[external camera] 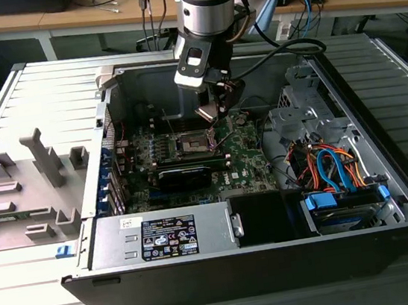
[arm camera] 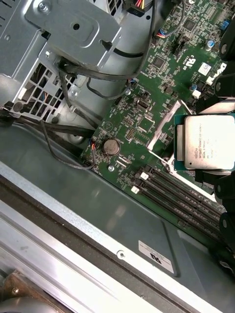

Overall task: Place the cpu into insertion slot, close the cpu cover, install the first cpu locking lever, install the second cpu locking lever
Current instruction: 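Place the cpu into insertion slot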

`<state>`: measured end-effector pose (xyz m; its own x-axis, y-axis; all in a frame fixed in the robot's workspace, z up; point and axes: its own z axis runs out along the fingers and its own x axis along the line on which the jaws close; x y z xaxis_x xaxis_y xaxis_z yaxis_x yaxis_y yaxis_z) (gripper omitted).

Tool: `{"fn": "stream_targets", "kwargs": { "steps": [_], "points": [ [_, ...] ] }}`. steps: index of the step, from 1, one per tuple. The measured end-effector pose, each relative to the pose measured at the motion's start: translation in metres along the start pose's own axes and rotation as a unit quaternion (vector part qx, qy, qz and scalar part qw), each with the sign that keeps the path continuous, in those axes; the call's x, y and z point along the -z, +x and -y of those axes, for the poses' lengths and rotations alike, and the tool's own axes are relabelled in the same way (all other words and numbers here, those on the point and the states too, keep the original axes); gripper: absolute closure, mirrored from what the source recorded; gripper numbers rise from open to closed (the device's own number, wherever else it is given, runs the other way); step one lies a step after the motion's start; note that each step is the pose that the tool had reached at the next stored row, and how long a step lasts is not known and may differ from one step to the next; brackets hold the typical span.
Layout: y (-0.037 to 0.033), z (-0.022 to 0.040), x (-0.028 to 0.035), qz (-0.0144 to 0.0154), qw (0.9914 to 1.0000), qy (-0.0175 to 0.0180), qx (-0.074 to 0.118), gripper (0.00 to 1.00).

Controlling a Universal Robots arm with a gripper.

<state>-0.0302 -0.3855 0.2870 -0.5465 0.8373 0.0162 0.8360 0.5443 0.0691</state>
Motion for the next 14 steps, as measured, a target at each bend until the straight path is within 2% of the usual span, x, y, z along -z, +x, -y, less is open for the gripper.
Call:
{"fn": "stream_targets", "kwargs": {
  "steps": [14],
  "points": [
    [0.0000, 0.0000, 0.0000, 0.0004, 0.99999, -0.0001, -0.005, 0.46]
  ]
}}
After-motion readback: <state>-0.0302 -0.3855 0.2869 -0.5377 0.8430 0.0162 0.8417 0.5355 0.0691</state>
